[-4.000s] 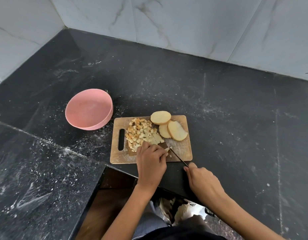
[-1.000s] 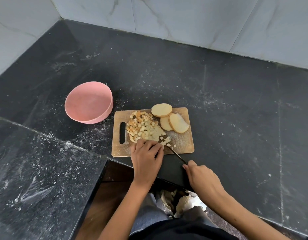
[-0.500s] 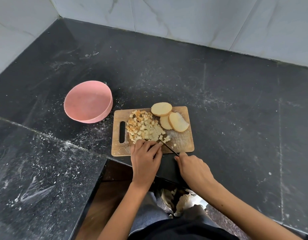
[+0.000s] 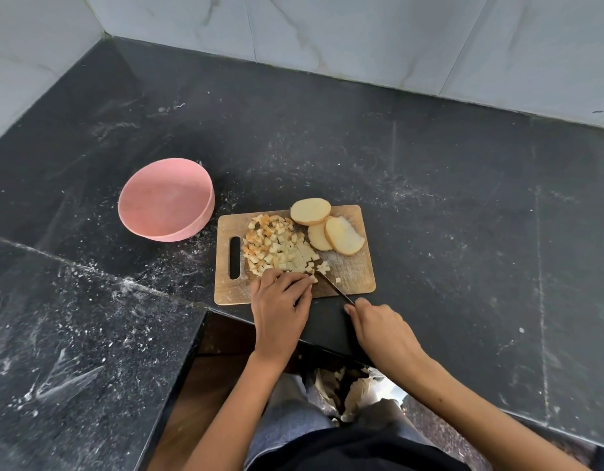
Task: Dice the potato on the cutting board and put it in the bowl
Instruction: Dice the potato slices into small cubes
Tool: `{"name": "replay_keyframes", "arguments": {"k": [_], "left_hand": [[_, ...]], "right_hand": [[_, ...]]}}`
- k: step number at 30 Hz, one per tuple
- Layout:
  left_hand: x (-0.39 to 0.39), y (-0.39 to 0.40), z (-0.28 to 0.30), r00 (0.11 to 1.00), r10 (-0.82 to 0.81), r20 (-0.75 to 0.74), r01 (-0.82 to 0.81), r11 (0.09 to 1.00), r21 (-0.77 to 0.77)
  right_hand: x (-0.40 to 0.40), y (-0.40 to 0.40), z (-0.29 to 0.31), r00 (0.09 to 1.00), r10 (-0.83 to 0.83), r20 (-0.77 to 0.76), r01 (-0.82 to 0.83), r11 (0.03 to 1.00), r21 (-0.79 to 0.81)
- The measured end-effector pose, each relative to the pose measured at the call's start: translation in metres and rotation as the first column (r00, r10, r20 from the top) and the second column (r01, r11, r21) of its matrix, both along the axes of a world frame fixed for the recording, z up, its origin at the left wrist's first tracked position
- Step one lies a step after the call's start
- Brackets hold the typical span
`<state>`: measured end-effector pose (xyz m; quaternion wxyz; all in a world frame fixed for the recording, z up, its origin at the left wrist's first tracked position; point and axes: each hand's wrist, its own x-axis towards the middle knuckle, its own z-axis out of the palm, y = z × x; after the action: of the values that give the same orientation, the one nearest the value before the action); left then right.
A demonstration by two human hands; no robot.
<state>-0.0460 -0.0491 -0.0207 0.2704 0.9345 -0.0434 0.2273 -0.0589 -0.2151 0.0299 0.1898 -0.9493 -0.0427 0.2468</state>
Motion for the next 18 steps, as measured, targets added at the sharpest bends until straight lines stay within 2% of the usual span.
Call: {"name": "replay_keyframes", "arguments": {"k": [5,9,18], "left_hand": [[-0.004,0.007,0.002,0.994,0.097,-0.052,-0.098,0.995,-0.03],[-0.007,0.008,0.002,0.983,0.15,-0.103,-0.151,0.989,0.0],[-0.001,0.004,0.005,0.977,0.147,-0.154,-0.153,0.988,-0.027]], "right_hand": [[-0.004,0.003,0.002,0.999,-0.003,0.05,-0.001,0.998,0.064],[-0.005,0.01,-0.002,1.0,0.003,0.016,-0.004,0.998,0.07],[0.002,0.021,0.001,0.999,0.022,-0.045,-0.025,0.997,-0.066]]}}
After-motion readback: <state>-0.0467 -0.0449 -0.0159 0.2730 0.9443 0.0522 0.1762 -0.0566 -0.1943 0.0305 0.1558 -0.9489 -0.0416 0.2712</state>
